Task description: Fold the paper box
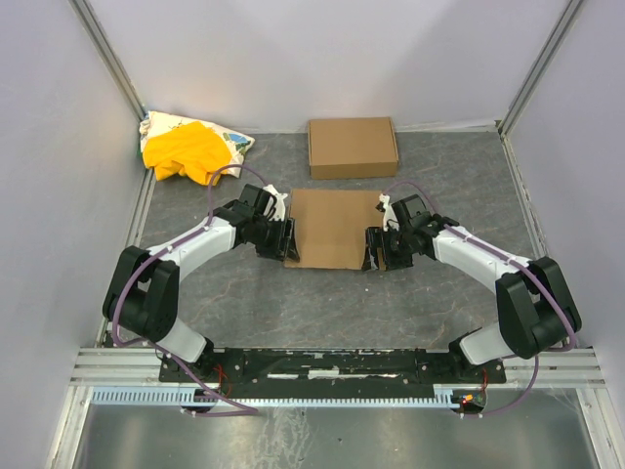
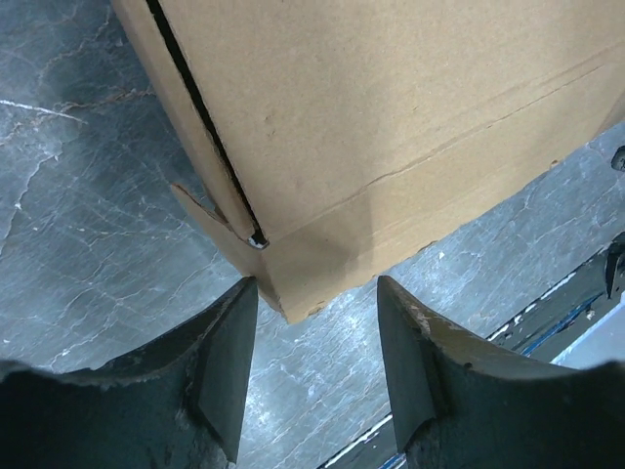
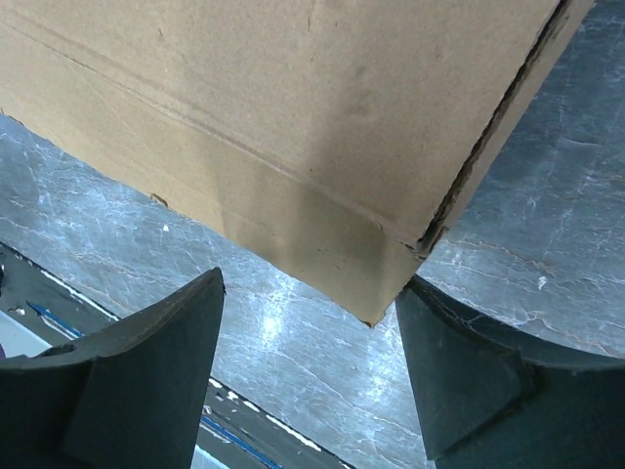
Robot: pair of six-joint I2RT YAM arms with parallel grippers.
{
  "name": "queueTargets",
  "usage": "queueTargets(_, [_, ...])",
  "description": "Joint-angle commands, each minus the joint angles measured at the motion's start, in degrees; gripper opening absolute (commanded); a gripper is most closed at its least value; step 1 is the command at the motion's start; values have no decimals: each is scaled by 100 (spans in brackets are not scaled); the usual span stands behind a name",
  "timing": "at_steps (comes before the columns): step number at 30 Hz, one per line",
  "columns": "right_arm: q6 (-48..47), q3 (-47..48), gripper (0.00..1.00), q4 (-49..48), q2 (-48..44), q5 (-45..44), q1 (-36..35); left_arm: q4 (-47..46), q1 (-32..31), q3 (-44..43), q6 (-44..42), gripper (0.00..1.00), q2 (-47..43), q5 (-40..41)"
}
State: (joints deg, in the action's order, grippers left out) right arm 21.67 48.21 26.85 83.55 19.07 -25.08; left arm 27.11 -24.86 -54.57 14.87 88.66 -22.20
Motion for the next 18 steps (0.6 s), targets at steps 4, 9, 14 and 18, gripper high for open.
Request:
queueTargets(4, [18,308,78,-36,-262,246,-16,-264,-10,-181,-3,57,27,-561])
queueTargets(9, [80,375,78,23,-330,316,-17,-287,-5,-199,63,54,-84,-839])
queueTargets(14, [82,422,78,90,-331,330,-19,-135,-9,-286,109,54,-167,-974])
queueTargets(18, [83,420,78,84,-323,343,-15,-57,-10,-324,137,53,-187,-1003])
